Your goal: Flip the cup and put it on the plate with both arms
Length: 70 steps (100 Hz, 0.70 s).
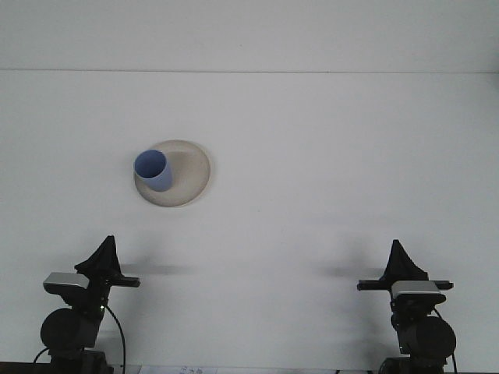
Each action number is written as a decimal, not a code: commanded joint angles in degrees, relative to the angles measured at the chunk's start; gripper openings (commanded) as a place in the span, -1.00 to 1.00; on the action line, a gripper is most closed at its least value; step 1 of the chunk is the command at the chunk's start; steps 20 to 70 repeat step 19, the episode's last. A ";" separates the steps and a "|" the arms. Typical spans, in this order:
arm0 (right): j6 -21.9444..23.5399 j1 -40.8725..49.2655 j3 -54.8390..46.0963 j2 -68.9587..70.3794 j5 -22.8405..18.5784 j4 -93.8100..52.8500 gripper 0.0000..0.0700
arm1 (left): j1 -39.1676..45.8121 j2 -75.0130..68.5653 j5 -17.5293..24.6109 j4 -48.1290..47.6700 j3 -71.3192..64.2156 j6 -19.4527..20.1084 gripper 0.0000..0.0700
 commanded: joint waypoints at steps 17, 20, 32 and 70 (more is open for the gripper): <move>0.59 0.07 -0.13 -0.02 -0.02 0.55 -1.00 | -0.11 -0.07 0.13 0.59 -1.09 -0.17 -0.96; 0.59 0.07 -0.13 -0.02 -0.02 0.55 -1.00 | -0.11 -0.07 0.13 0.59 -1.09 -0.17 -0.96; 0.59 0.07 -0.13 -0.02 -0.02 0.55 -1.00 | -0.11 -0.07 0.13 0.59 -1.09 -0.17 -0.96; 0.59 0.07 -0.13 -0.02 -0.02 0.55 -1.00 | -0.11 -0.07 0.13 0.59 -1.09 -0.17 -0.96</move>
